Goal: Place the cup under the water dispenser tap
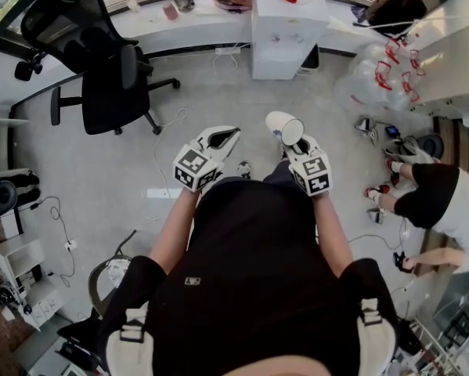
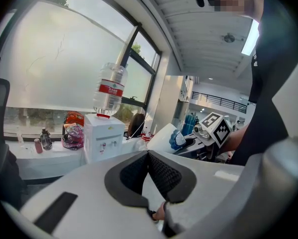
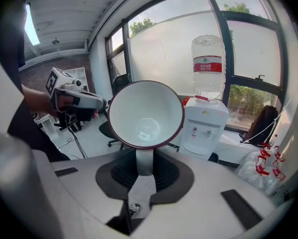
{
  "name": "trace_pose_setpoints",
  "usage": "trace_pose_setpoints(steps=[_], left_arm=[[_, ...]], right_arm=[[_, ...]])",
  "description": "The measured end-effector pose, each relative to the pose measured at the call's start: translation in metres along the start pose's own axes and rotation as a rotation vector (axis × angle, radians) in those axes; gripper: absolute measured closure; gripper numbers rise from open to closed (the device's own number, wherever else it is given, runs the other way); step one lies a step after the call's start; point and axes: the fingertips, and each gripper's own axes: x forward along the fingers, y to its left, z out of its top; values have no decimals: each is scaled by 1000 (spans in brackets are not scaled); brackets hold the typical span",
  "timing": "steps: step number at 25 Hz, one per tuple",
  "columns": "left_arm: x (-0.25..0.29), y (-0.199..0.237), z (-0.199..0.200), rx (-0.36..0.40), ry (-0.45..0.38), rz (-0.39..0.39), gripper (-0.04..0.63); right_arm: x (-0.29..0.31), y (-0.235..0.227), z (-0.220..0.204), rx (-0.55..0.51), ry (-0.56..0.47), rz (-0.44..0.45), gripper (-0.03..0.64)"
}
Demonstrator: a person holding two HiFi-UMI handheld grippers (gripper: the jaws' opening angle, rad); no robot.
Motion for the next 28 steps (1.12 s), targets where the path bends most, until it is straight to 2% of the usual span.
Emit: trace_pose_setpoints(steps=[9, 16, 23, 28], left_arm=[[31, 24, 16, -54, -18, 82, 597], [88, 33, 49, -40, -33, 88, 597], [128, 44, 50, -69, -10, 107, 597], [145, 53, 51, -89, -7, 128, 596]], right_arm=[[20, -43, 7, -64, 37, 58, 575], [28, -109, 24, -73, 50, 76, 575], [38, -151, 7, -58, 115, 110, 575], [49, -172, 8, -79, 111, 123, 575]])
